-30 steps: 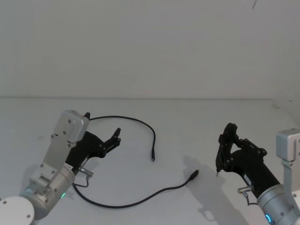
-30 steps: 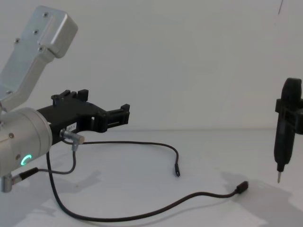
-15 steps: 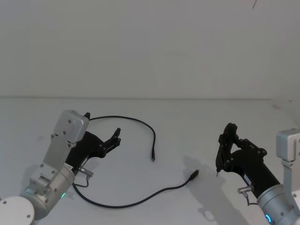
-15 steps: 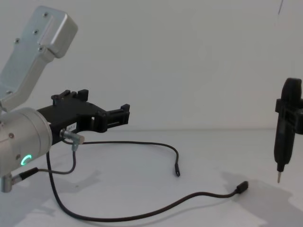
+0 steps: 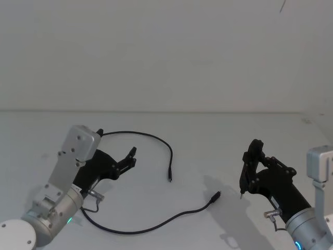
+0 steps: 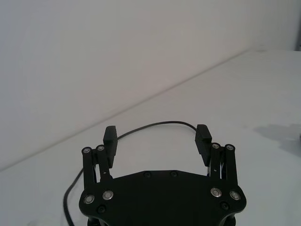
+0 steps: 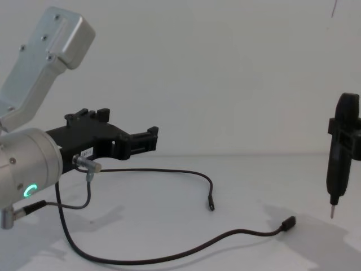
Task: Pick up the data cable with the one hand.
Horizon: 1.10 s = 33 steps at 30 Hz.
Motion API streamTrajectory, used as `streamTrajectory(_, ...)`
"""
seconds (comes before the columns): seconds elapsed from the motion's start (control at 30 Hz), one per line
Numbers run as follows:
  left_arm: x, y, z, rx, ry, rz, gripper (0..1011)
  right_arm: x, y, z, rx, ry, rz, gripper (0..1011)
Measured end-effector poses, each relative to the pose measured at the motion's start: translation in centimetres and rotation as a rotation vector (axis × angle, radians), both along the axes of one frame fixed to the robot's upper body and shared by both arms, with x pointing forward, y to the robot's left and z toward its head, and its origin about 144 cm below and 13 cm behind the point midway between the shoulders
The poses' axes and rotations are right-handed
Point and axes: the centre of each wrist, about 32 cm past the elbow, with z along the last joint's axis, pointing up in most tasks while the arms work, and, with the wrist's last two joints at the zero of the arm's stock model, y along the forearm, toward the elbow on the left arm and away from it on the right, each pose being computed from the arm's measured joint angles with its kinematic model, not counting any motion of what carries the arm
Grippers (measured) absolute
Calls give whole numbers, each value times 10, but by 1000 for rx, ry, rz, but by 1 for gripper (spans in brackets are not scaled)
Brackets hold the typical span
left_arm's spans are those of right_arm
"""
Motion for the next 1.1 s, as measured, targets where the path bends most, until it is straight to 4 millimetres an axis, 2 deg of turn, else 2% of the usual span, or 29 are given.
streamTrajectory(0.67, 2, 13, 21, 52, 110, -245, 1001, 0, 0, 0, 0, 0, 0, 279)
streamTrajectory(1.1, 7, 10, 37, 77, 272, -428, 1001, 0, 0, 0, 0, 0, 0, 279)
